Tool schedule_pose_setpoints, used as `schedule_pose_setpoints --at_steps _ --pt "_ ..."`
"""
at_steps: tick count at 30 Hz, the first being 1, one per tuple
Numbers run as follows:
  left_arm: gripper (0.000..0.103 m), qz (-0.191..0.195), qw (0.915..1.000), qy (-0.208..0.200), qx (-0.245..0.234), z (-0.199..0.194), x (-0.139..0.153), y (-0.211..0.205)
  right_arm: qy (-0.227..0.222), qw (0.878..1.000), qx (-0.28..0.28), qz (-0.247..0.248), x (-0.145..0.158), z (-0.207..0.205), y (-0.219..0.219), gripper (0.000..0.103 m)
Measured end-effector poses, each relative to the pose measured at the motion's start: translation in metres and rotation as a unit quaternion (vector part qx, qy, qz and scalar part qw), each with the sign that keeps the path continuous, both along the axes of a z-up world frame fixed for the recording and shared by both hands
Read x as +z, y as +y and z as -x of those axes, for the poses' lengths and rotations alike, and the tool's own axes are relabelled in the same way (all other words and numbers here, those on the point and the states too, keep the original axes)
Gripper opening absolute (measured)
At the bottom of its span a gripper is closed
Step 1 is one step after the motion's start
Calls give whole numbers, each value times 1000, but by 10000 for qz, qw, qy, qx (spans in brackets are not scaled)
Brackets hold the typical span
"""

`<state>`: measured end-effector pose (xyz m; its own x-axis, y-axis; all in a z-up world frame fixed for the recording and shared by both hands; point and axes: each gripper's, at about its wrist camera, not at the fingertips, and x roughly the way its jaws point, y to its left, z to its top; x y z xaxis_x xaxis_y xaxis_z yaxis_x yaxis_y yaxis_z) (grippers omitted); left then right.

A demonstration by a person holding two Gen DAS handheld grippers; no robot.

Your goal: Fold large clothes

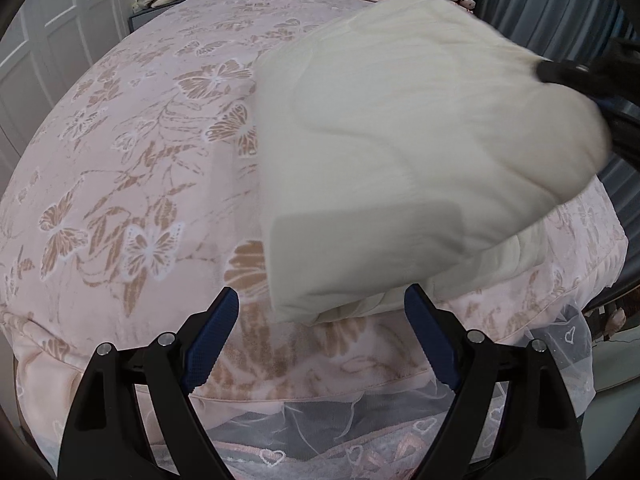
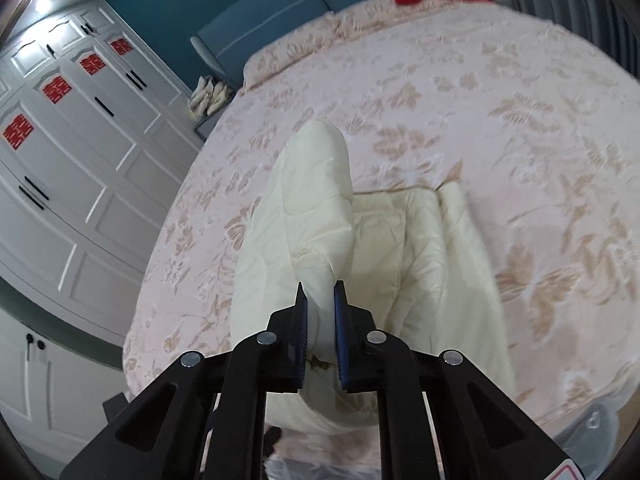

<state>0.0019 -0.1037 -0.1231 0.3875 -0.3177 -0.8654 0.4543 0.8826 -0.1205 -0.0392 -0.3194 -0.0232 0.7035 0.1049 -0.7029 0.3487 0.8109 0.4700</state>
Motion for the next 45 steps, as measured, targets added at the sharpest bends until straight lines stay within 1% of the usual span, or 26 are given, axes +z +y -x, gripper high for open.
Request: schedule_pose_setpoints --at_steps 2,5,9,11,15,17,18,23,28,30,33,34,35,36,38,39,40,41,42,43,45 --pt "82 -36 10000 23 7 1 -2 -2 -46 9999 -97 81 2 13 -8 9" --pt "82 -86 10000 41 16 0 -5 -5 47 9994 -288 201 -6 30 -23 8" --pt "82 -121 9999 66 12 -1 -8 -11 273 9979 -539 235 -26 47 -43 5" --pt "82 -160 9999 56 11 -1 -9 -14 444 9959 -675 414 -38 52 -51 2" --pt "82 -245 9996 96 35 -3 -13 -19 677 9947 -665 407 -61 53 -59 0" --pt "82 -263 9995 148 49 -5 -15 -20 885 9921 -617 637 -75 50 -55 0" --pt "82 -264 9995 167 55 -5 -16 -20 939 9915 -602 675 -80 48 -53 0" --pt "82 -294 9993 239 36 -4 -17 -19 1120 9908 -571 503 -108 45 -53 0" --pt "82 -208 9995 247 -4 1 -8 -17 1197 9903 -541 445 -119 39 -54 0" --pt "82 -98 9997 215 -50 4 2 -15 1140 9915 -525 341 -118 39 -56 0" --pt "82 135 9997 150 -117 8 21 -8 863 9950 -504 28 -108 46 -62 2" --pt "82 286 9994 104 -134 10 32 -3 742 9959 -516 -71 -101 50 -64 3" --pt "82 356 9993 76 -129 10 38 -1 659 9963 -529 -132 -95 53 -65 6" --pt "82 464 9989 9 -89 10 48 3 601 9966 -538 -155 -90 55 -65 10" --pt "82 546 9985 -78 -10 3 58 5 418 9974 -569 -171 -76 57 -66 12" --pt "82 558 9984 -105 19 -2 61 4 315 9975 -599 -210 -69 56 -67 16" --pt "82 583 9982 -141 71 -9 63 2 234 9973 -641 -263 -63 53 -69 32" --pt "82 594 9980 -164 132 -16 65 1 198 9971 -683 -287 -60 51 -71 44" --pt "82 622 9977 -185 201 -24 66 -2 182 9966 -747 -282 -57 47 -73 60" --pt "82 653 9974 -193 229 -29 67 -4 191 9964 -793 -251 -55 43 -74 60" --pt "82 682 9970 -221 286 -38 70 -9 289 9968 -697 -266 -58 31 -73 60"
